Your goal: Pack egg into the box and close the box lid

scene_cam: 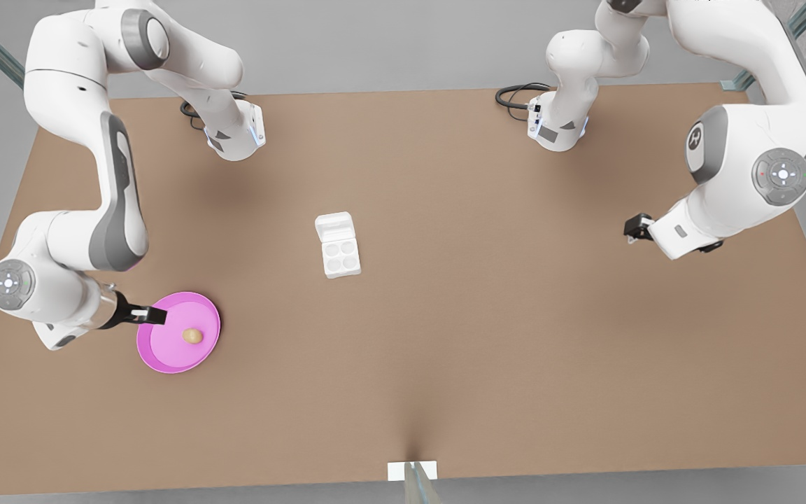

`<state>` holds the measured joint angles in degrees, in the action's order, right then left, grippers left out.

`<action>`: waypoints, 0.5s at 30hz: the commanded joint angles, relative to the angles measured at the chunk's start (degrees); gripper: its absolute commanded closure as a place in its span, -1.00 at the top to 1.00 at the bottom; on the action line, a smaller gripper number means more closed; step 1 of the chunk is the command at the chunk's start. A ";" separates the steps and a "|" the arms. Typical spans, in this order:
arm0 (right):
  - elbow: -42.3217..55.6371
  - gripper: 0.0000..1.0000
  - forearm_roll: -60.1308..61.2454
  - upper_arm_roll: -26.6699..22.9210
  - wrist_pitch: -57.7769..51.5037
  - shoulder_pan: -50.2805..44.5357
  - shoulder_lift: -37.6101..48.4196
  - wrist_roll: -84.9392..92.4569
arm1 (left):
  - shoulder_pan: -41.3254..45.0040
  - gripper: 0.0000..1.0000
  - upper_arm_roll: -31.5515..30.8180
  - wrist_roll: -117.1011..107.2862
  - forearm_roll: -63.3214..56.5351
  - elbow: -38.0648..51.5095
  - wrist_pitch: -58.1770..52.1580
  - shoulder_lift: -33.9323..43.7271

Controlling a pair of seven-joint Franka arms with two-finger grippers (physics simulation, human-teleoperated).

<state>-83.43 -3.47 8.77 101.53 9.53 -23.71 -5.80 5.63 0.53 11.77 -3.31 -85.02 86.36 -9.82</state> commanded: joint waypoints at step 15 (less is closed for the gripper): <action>-3.67 1.00 -5.06 -0.33 19.06 -0.21 -14.18 5.88 | 0.08 1.00 0.00 1.50 0.05 -0.06 0.21 -0.73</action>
<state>-87.06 -8.31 8.43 111.85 9.26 -37.58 -4.99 5.71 0.53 12.62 -3.30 -85.10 86.60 -10.47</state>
